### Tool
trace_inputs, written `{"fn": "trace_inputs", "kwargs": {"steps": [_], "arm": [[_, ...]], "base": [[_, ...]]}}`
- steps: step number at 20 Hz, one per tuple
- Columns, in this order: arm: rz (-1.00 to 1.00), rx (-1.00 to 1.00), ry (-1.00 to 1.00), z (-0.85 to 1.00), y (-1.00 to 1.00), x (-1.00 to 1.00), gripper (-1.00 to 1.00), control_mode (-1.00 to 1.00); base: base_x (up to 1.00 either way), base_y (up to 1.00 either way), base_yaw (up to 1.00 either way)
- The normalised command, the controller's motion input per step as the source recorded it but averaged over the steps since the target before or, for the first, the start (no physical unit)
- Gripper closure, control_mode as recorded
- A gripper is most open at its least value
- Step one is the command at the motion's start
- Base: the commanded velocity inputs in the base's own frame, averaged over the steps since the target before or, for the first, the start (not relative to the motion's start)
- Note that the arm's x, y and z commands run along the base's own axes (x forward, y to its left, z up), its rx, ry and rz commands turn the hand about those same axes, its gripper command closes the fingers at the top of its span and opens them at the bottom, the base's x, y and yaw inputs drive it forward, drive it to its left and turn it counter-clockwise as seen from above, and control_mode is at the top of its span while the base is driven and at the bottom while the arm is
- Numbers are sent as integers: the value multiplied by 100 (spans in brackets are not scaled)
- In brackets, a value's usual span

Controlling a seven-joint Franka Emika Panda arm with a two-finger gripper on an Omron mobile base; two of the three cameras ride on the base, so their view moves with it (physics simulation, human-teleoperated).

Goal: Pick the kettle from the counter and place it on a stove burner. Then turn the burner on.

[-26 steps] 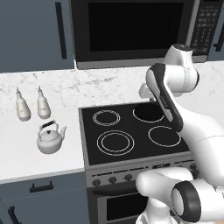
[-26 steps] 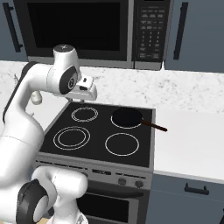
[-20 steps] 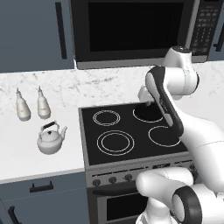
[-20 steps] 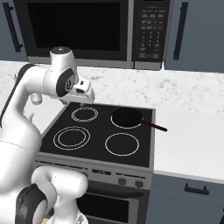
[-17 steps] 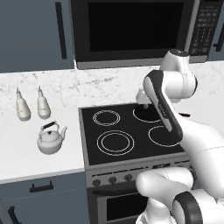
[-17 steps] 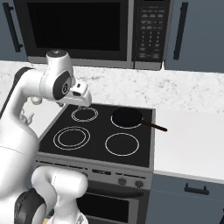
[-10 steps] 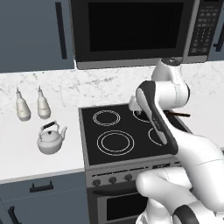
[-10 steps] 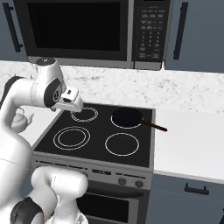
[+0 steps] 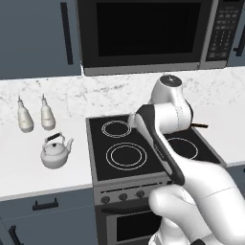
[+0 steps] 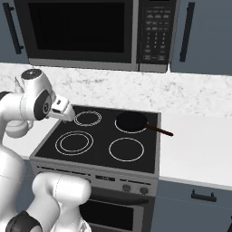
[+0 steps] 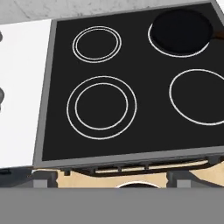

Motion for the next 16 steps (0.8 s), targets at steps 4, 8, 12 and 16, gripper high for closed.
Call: {"fn": "trace_inputs", "kwargs": {"steps": [4,8,12,16], "arm": [[-4,0,0,0,7,10,-100,-100],[-4,0,-1,0,8,0,-100,-100],[0,0,-2,0,11,0,-100,-100],[0,0,-2,0,22,0,-100,-100]], "base": [[0,0,0],[0,0,0],[0,0,0],[0,0,0]]}}
